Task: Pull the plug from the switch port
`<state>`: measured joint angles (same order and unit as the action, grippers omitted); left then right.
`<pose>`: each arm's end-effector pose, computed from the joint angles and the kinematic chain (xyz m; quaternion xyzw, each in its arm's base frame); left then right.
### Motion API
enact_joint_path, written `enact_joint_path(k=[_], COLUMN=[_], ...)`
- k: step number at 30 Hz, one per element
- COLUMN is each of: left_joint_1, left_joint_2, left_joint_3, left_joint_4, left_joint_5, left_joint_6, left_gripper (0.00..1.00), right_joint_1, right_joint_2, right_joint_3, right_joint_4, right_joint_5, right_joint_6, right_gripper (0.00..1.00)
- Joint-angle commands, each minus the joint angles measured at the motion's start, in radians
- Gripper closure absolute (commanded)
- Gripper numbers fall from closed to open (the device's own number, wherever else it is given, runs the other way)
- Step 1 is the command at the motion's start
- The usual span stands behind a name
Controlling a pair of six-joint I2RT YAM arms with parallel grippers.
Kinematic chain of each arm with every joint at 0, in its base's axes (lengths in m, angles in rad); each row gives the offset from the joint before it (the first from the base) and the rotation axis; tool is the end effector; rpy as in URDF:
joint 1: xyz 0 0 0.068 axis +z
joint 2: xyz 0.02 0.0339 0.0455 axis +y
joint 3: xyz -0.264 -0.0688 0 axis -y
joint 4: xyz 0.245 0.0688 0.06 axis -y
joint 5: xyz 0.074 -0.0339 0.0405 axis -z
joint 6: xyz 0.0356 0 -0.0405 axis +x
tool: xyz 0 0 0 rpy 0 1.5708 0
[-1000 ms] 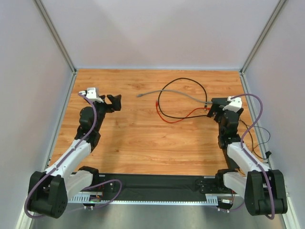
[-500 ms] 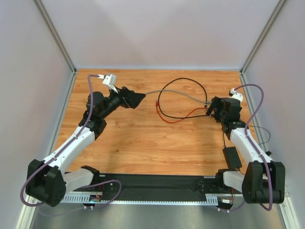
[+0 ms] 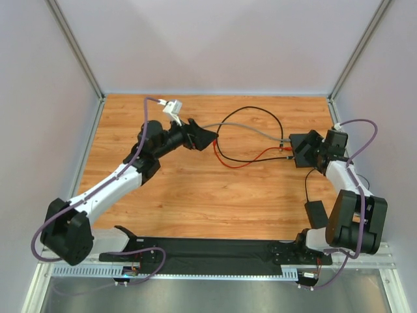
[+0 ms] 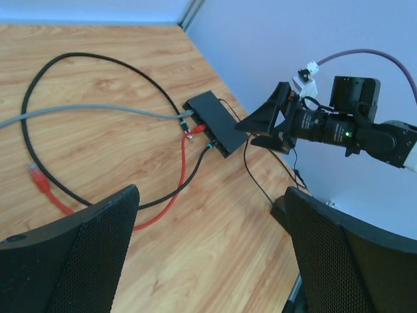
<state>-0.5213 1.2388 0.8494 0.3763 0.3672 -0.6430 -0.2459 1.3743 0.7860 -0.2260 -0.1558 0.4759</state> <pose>0.2456 -0.1558 0.3242 0.0855 0.7063 -0.4883 0.5054 0.2734 -0.0629 0.2070 0.3003 0.8770 0.1141 0.3574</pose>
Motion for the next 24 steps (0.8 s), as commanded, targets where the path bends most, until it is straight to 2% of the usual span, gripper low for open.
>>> enact_joint_path(k=[1, 4, 8, 10, 15, 18, 24], left_joint_1=[-0.055, -0.108, -0.184, -0.218, -0.266, -0.264, -0.266], left_joint_2=[0.062, 0.117, 0.25, 0.339, 0.576, 0.698, 0.856], left_joint_3=[0.144, 0.199, 0.364, 0.445, 0.678, 0.847, 0.999], left_joint_4=[-0.117, -0.106, -0.23, -0.231, -0.299, -0.316, -0.293], left_joint_5=[-0.03, -0.076, -0.142, -0.114, -0.175, -0.171, -0.156], left_joint_6=[0.048, 0.077, 0.181, 0.258, 0.374, 0.397, 0.399], left_gripper=[0.0, 0.06, 0.17, 0.18, 0.17, 0.17, 0.17], right_joint_1=[-0.006, -0.016, -0.023, -0.026, -0.027, -0.026, -0.032], right_joint_2=[0.028, 0.063, 0.124, 0.159, 0.21, 0.255, 0.319], right_joint_3=[0.07, 0.11, 0.159, 0.191, 0.222, 0.252, 0.312], right_joint_4=[-0.004, -0.009, 0.007, 0.014, 0.065, 0.08, 0.094], right_joint_5=[-0.03, 0.027, 0.081, 0.085, 0.101, 0.12, 0.148], right_joint_6=[0.027, 0.023, 0.023, 0.039, 0.095, 0.118, 0.087], right_gripper=[0.0, 0.0, 0.0, 0.0, 0.01, 0.01, 0.01])
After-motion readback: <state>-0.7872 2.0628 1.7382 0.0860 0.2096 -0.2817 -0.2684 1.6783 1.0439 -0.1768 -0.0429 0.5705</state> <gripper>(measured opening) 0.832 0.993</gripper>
